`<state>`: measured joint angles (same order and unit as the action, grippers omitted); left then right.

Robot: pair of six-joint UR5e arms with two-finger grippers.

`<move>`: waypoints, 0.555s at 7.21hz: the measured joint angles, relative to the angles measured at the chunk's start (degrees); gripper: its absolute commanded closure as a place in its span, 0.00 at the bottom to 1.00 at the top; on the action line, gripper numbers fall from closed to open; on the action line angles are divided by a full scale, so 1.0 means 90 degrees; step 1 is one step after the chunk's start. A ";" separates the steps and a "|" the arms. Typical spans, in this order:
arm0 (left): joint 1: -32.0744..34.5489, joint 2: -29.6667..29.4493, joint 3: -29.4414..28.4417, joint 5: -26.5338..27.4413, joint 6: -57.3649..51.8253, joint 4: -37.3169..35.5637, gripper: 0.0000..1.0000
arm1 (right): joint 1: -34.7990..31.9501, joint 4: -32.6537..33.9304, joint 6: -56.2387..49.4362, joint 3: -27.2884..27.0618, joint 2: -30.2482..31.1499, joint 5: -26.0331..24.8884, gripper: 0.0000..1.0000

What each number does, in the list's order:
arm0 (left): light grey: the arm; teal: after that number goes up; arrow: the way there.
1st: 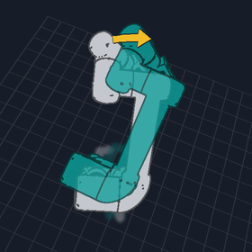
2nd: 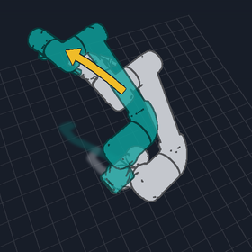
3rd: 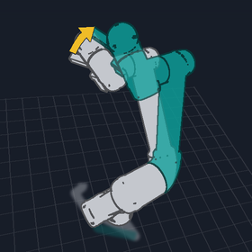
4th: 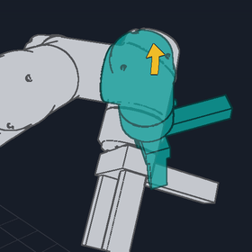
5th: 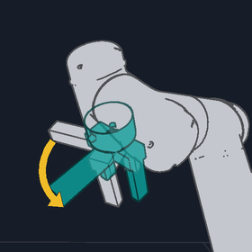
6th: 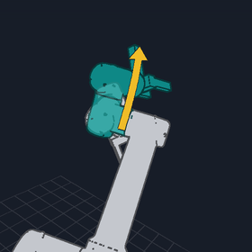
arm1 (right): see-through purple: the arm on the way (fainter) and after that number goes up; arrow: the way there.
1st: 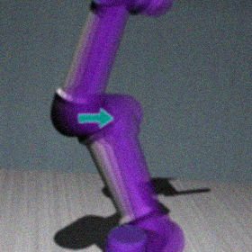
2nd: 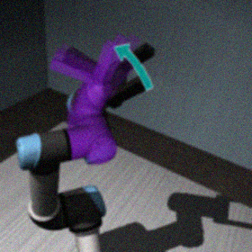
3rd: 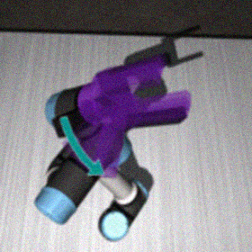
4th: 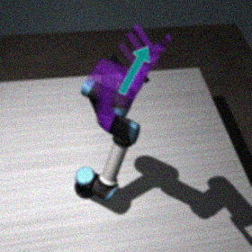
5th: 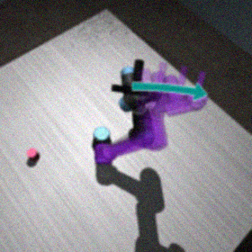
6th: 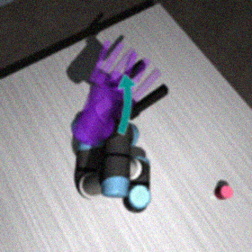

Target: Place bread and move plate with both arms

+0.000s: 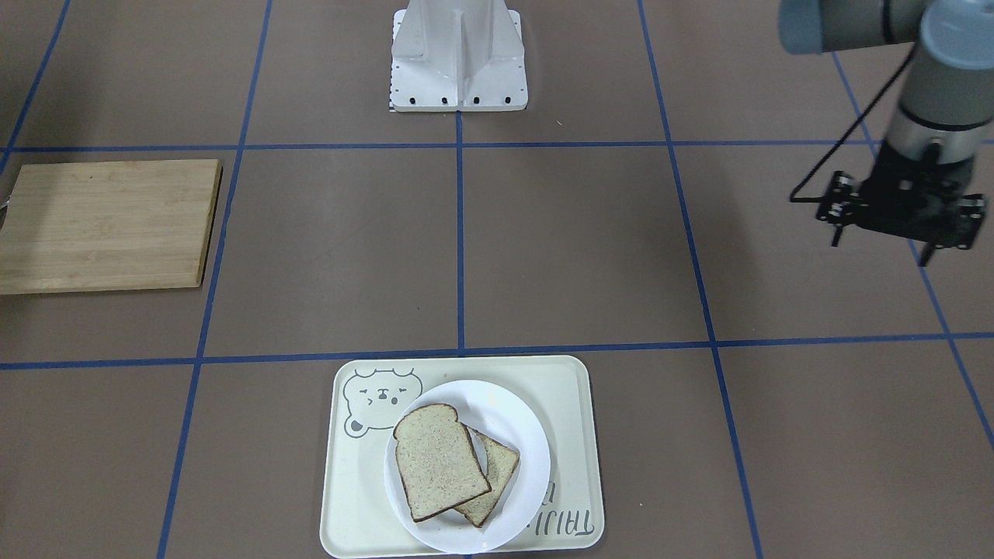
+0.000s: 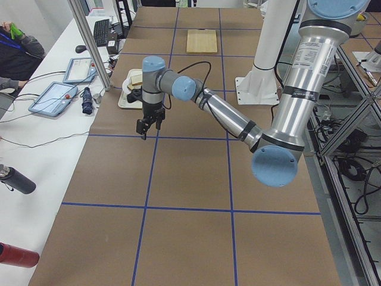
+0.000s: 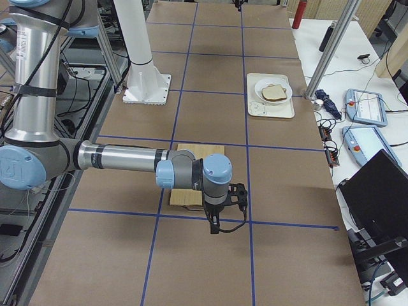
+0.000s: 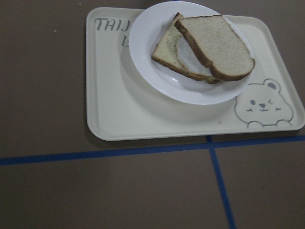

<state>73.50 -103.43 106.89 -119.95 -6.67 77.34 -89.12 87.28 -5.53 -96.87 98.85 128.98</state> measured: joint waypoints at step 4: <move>0.1613 0.1138 -0.1130 -0.1577 -0.1208 0.0229 0.02 | 0.0000 -0.0006 -0.0020 -0.0008 0.0003 -0.0004 0.00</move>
<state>88.02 -93.19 96.72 -134.14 -17.55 79.41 -89.12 87.23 -5.71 -96.94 98.88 128.94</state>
